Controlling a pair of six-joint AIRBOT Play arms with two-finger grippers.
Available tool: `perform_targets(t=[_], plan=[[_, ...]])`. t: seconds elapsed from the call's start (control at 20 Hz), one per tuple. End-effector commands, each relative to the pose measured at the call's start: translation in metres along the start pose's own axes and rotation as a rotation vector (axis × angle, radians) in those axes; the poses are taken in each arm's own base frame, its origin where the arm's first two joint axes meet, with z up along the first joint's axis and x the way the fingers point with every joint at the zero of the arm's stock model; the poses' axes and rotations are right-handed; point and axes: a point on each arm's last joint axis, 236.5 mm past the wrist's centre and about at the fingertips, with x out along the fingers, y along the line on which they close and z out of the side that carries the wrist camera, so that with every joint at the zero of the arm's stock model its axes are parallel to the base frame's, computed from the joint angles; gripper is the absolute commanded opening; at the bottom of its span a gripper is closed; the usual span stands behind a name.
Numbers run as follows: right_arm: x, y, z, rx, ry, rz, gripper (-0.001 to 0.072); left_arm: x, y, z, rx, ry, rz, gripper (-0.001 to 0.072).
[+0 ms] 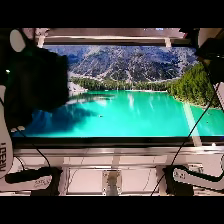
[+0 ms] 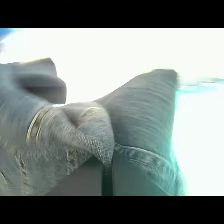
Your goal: Fold the clothes and pants, and hang the long-sleeved shirts on hangers.
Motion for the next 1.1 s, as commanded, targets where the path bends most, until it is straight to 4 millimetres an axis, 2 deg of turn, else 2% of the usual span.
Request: perform_targets(t=[0.0,0.15,0.25,0.3,0.35,0.4,0.45,0.5,0.6,0.65,0.7,0.75,0.8,0.85,0.9,0.95,1.05], plan=[[-0.031,-0.048,-0.002,0.061,-0.049,-0.117,0.0613,-0.020,-0.180,-0.012,0.168,0.007,-0.387,0.0016],[-0.029,-0.077,-0.005,0.125,-0.056,-0.148,0.0612,0.020,-0.302,-0.069,0.362,0.133,-0.507,0.0016],[-0.017,-0.081,-0.008,0.159,-0.043,-0.111,0.0612,0.054,-0.374,-0.109,0.455,0.172,-0.558,0.0017],[-0.008,-0.082,-0.009,0.171,-0.030,-0.086,0.0612,0.072,-0.405,-0.123,0.483,0.160,-0.577,0.0017],[0.000,-0.084,-0.010,0.178,-0.017,-0.076,0.0613,0.085,-0.426,-0.129,0.497,0.131,-0.587,0.0037],[0.007,-0.087,-0.011,0.184,-0.004,-0.072,0.0612,0.093,-0.437,-0.127,0.505,0.098,-0.587,0.0190],[0.013,-0.090,-0.012,0.188,0.006,-0.071,0.0612,0.094,-0.435,-0.114,0.514,0.054,-0.566,0.0493],[0.019,-0.095,-0.014,0.192,0.019,-0.076,0.0612,0.091,-0.419,-0.088,0.516,-0.002,-0.506,0.0719],[0.027,-0.103,-0.021,0.191,0.053,-0.076,0.0613,0.073,-0.348,-0.014,0.510,-0.145,-0.288,0.0710],[0.031,-0.106,-0.028,0.201,0.077,-0.075,0.0612,0.056,-0.297,0.021,0.494,-0.204,-0.159,0.0710],[0.035,-0.109,-0.037,0.218,0.107,-0.070,0.0612,0.042,-0.243,0.042,0.467,-0.223,-0.045,0.0710],[0.041,-0.108,-0.049,0.236,0.144,-0.053,0.0612,0.033,-0.191,0.050,0.415,-0.197,0.037,0.0710],[0.048,-0.106,-0.062,0.252,0.182,-0.038,0.0612,0.032,-0.138,0.042,0.340,-0.116,0.101,0.0710],[0.058,-0.102,-0.078,0.269,0.228,-0.014,0.0612,0.036,-0.087,0.025,0.254,-0.012,0.161,0.0710],[0.067,-0.092,-0.097,0.276,0.275,0.029,0.0612,0.043,-0.047,0.003,0.179,0.088,0.193,0.0710],[0.078,-0.078,-0.119,0.297,0.319,0.092,0.0612,0.055,-0.016,-0.024,0.102,0.192,0.191,0.0709],[0.093,-0.047,-0.174,0.310,0.403,0.203,0.0612,0.079,0.011,-0.073,-0.043,0.335,0.101,0.0709]])
